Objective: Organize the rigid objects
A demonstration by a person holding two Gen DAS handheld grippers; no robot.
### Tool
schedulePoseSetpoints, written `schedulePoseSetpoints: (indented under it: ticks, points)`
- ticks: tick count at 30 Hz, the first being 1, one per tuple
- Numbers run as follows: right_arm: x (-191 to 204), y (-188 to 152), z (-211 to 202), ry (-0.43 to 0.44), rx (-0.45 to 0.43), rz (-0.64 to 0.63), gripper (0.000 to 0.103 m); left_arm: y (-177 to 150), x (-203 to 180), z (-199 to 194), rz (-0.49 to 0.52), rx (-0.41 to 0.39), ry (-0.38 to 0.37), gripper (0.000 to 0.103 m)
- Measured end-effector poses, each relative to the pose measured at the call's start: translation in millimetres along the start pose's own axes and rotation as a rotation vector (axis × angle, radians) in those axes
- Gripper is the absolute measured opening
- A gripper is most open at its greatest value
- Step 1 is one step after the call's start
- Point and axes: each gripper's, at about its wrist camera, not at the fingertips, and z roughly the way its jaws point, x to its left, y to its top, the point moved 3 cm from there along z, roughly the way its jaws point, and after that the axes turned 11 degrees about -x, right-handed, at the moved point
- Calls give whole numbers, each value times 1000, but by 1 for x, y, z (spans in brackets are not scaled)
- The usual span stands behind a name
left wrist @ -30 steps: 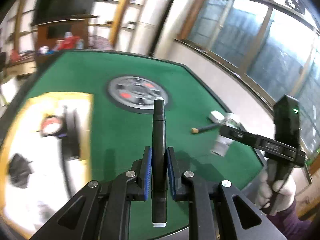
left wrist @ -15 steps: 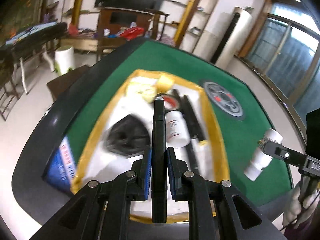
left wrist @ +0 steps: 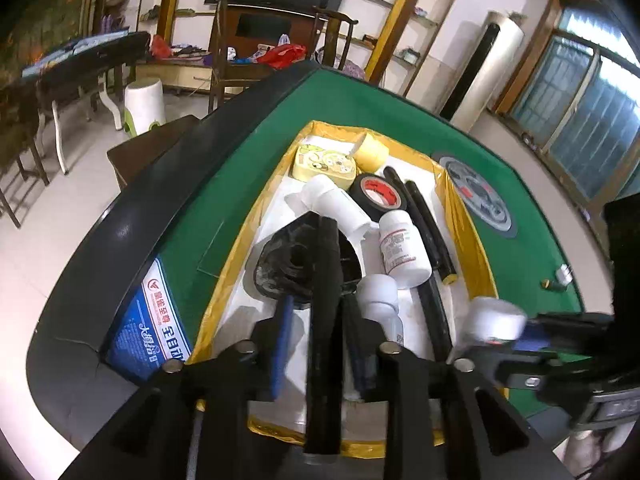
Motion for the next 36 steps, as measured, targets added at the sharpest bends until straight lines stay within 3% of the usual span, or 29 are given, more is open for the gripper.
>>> schedulePoseSetpoints:
  ticks: [2, 7, 9, 12, 14, 16, 18, 22, 24, 27, 29, 32, 36]
  points:
    - [-2, 3, 4, -8, 15, 4, 34, 3, 6, -7, -18, -25, -2, 52]
    - [-9, 6, 20, -95, 42, -14, 35, 14, 8, -29, -23, -117, 8, 72]
    - [-14, 8, 22, -134, 29, 1, 48, 16, 6, -36, -2, -152, 23, 75]
    - [-15, 12, 16, -138, -12, 8, 61, 20, 3, -46, 30, -214, 66, 89]
    - [-13, 15, 9, -151, -49, -9, 63, 23, -1, -55, 57, -270, 111, 96]
    - [-11, 17, -2, -158, -96, -32, 64, 26, -9, -65, 98, -346, 164, 98]
    - [-9, 19, -18, -189, -162, -59, 71, 30, -17, -78, 125, -425, 207, 102]
    - [-8, 19, -38, -250, -250, -115, 77, 38, -21, -101, 96, -545, 254, 102]
    - [-9, 15, -41, -253, -260, -131, 77, 41, -18, -101, 54, -521, 282, 102]
    - [-16, 9, -43, -230, -266, -107, 77, 44, -12, -81, 25, -382, 294, 102]
    - [-22, 5, -43, -234, -267, -93, 77, 43, -15, -73, 31, -346, 314, 102]
    - [-29, -3, -46, -270, -278, -90, 77, 40, -34, -83, 104, -436, 395, 102]
    - [-32, -11, -47, -321, -296, -109, 77, 33, -58, -94, 155, -529, 334, 102]
